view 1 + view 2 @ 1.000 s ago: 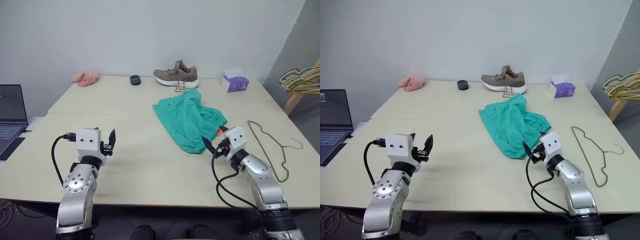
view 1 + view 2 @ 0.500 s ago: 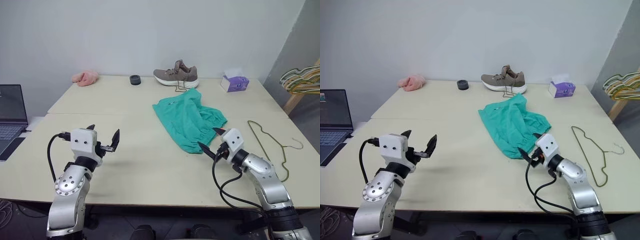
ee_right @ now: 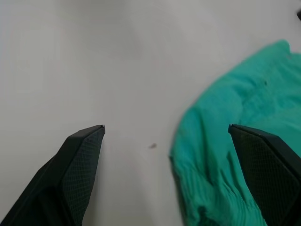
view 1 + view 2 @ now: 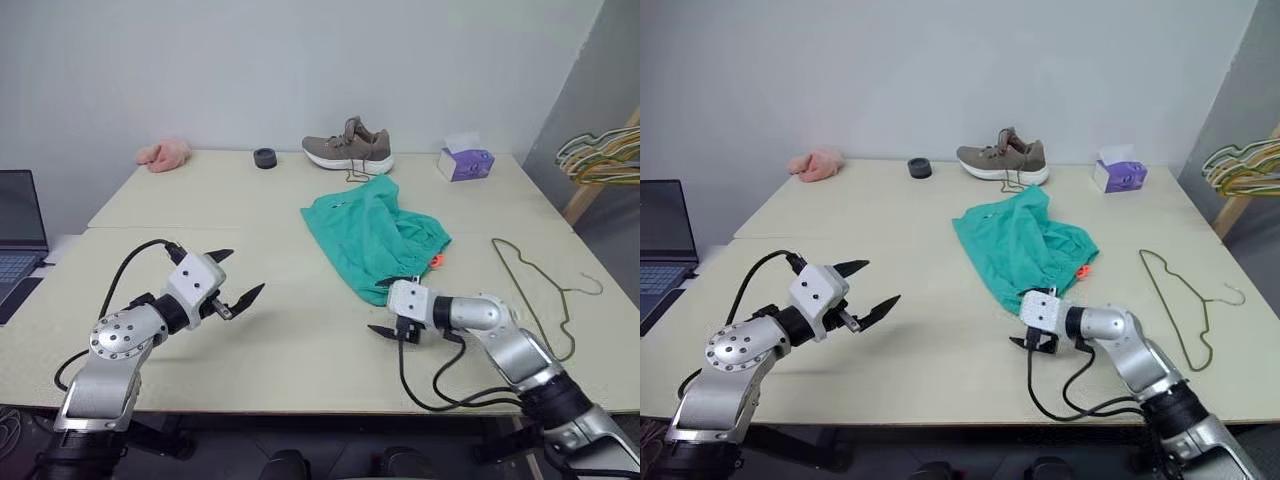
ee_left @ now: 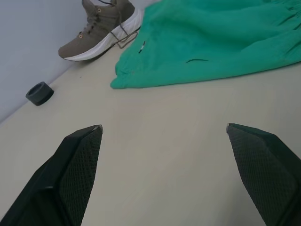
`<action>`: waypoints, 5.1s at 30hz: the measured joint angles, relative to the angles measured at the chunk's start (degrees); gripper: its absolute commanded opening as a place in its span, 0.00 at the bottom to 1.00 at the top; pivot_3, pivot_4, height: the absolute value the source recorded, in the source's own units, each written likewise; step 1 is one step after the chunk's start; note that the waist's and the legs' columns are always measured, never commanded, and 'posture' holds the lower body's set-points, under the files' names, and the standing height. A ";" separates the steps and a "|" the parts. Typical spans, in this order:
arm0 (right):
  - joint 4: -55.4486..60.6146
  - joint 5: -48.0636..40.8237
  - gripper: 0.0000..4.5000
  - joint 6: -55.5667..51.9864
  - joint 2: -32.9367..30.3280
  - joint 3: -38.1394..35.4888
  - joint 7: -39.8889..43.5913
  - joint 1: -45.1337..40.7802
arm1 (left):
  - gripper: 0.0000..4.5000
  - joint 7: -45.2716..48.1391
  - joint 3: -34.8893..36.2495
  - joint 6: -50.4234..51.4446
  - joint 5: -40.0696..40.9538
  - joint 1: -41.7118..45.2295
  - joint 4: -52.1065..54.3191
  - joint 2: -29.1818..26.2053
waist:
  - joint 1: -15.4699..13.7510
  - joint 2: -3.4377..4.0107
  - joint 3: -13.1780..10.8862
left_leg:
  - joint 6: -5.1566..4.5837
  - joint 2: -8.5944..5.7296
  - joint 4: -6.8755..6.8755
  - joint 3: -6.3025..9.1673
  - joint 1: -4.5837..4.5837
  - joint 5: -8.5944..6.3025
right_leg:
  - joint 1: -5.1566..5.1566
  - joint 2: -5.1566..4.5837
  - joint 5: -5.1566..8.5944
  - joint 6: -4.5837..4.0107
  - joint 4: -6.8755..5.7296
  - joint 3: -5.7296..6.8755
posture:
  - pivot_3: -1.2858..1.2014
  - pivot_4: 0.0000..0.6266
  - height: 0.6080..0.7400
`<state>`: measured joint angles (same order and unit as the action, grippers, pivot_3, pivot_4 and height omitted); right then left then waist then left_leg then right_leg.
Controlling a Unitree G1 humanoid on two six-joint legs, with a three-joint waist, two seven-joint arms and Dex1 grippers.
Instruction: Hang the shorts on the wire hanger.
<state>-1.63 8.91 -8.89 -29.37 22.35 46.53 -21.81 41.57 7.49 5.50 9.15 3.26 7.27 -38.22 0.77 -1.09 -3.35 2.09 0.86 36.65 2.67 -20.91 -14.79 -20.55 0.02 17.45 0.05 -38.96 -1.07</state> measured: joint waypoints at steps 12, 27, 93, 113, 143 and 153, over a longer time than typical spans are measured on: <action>-12.03 4.79 0.33 -3.92 1.22 1.53 -1.41 -7.78 | 1.00 2.45 1.77 0.73 3.43 4.33 -4.65 -1.86 | 0.79 -0.02 0.00 | 0.00 -0.06 0.02 0.07 0.05 0.00 | 0.06 -0.08 0.02 0.08 -0.04 0.07 | 0.51 0.00 1.00; 4.41 -1.89 0.00 -4.06 -6.38 -1.94 10.11 -7.33 | 1.00 4.07 -6.06 -10.83 -5.24 10.23 -13.28 -1.71 | 0.96 0.05 -0.05 | 0.00 -0.06 0.02 0.07 0.00 0.00 | 0.04 -0.09 0.02 0.10 -0.02 0.08 | 0.49 0.00 1.00; -69.65 13.45 0.00 38.72 2.20 -0.95 -23.01 -75.97 | 0.01 -6.46 -11.04 -23.30 -15.56 85.81 -61.00 -4.42 | 6.67 0.00 -0.45 | 0.98 -0.42 0.23 -0.44 -2.76 0.63 | -3.16 -0.90 -0.10 0.38 -1.08 -0.62 | 0.50 0.00 1.00; -22.14 2.66 0.00 28.08 -4.78 -2.62 8.22 -13.93 | 0.01 24.26 -7.22 12.34 5.87 7.62 -5.06 -14.76 | 5.32 -0.08 -0.50 | 0.34 -0.12 0.54 -0.47 -0.53 0.62 | -1.47 -0.17 -0.17 0.39 -1.99 -0.96 | 0.50 0.00 1.00; 23.34 -23.62 0.00 -22.93 -10.40 -7.70 19.69 -14.85 | 0.99 -12.95 -23.18 -37.50 -29.03 40.24 -68.86 9.78 | 5.64 -0.36 -0.34 | 0.26 -0.16 0.37 -0.99 -0.37 0.64 | -0.97 -0.11 -0.52 1.00 -0.87 -1.29 | 0.45 0.00 1.00; 26.49 -27.28 0.00 -26.57 -12.23 -8.36 19.39 -14.88 | 0.39 -16.22 -24.96 -39.95 -31.71 42.06 -75.11 10.49 | 6.61 -0.37 -0.33 | 0.26 -0.17 0.38 -0.96 -0.40 0.63 | -0.97 -0.14 -0.57 1.09 -0.85 -1.23 | 0.45 0.00 1.00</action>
<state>24.86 -18.36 -35.46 -41.60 13.98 65.92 -36.69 25.36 -17.46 -34.45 -22.55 45.32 -67.85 -27.73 7.38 -1.46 -3.68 2.35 0.69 37.03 1.71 -21.31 -14.16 -21.51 -0.13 16.89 1.14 -39.82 -2.30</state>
